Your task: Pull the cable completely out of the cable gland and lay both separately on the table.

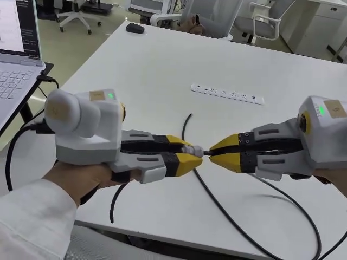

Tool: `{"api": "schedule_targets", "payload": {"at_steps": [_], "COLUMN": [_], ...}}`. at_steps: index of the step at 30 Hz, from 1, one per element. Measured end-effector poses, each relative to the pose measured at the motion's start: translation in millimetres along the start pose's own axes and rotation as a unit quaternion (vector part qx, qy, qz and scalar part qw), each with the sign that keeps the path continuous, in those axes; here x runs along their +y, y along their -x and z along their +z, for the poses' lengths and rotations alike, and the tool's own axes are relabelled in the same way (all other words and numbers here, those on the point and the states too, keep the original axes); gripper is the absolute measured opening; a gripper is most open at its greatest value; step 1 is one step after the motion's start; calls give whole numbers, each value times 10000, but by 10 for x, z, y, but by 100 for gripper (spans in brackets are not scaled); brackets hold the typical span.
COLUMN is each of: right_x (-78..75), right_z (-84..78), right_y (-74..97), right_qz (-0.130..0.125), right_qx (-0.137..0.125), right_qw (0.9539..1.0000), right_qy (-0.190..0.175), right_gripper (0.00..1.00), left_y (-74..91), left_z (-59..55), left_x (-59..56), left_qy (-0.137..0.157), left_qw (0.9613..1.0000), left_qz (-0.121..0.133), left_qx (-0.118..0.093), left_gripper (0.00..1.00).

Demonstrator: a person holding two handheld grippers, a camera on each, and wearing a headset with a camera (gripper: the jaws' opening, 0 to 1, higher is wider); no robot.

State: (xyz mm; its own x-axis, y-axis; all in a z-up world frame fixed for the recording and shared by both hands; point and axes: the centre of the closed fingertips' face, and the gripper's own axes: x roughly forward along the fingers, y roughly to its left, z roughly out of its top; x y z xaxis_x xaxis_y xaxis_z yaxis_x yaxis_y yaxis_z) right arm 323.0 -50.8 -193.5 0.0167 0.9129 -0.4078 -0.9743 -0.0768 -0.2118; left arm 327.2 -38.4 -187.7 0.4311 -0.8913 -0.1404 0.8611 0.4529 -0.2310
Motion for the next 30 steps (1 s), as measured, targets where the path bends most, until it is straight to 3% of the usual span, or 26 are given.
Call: {"api": "schedule_targets", "payload": {"at_steps": [20, 26, 30], "right_x": [-109, -106, -76], "right_z": [-340, -315, -397], "right_y": [470, 461, 373], "right_qz": [-645, -718, -665], "right_qx": [306, 286, 519], "right_qw": [9966, 9957, 9950], "right_qy": [-404, -516, -531], "right_gripper": [5, 5, 5], "left_y": [18, 42, 33], "left_z": [72, 132, 129], "left_x": [9, 17, -4], "left_qy": [136, 130, -3], "left_qw": [9997, 9992, 9995], "left_qz": [-1, 17, 12], "left_qx": [-217, -370, -327], "left_gripper": [17, 17, 17]}}
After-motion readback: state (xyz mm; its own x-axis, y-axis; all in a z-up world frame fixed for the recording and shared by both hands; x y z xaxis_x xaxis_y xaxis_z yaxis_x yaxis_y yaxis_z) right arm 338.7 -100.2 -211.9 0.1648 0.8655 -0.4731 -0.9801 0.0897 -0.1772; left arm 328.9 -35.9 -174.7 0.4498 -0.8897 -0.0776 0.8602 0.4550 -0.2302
